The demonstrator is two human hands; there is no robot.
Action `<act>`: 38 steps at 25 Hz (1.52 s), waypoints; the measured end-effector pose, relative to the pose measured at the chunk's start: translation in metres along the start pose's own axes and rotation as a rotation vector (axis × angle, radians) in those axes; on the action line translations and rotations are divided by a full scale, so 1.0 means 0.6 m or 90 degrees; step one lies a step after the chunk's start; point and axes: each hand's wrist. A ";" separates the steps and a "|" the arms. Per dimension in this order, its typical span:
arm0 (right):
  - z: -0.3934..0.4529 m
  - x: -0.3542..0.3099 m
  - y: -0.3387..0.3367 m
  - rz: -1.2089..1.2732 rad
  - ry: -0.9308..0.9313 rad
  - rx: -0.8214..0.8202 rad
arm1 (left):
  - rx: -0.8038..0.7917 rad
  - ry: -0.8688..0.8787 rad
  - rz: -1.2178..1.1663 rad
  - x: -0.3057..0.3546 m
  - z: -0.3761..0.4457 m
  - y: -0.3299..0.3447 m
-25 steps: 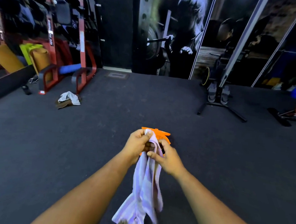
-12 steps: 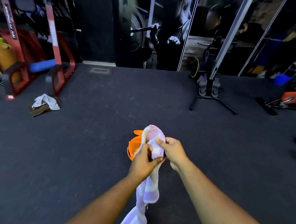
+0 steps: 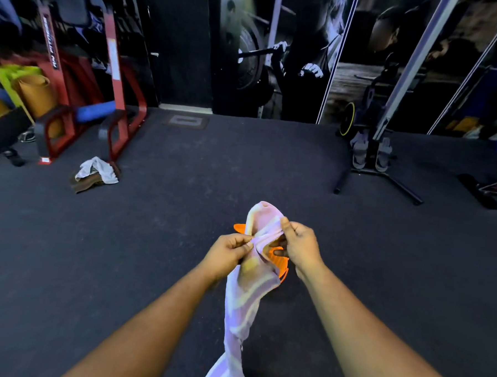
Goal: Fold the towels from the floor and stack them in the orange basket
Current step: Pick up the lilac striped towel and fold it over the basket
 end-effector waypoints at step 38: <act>-0.016 -0.016 -0.050 -0.396 -0.211 -0.300 | 0.120 0.084 0.176 0.084 0.001 0.002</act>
Point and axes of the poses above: each hand's wrist, its own z-axis towards the middle knuckle, its own y-axis out of the palm, x = y × z, and after that the axes turned 2 degrees about z, right-handed
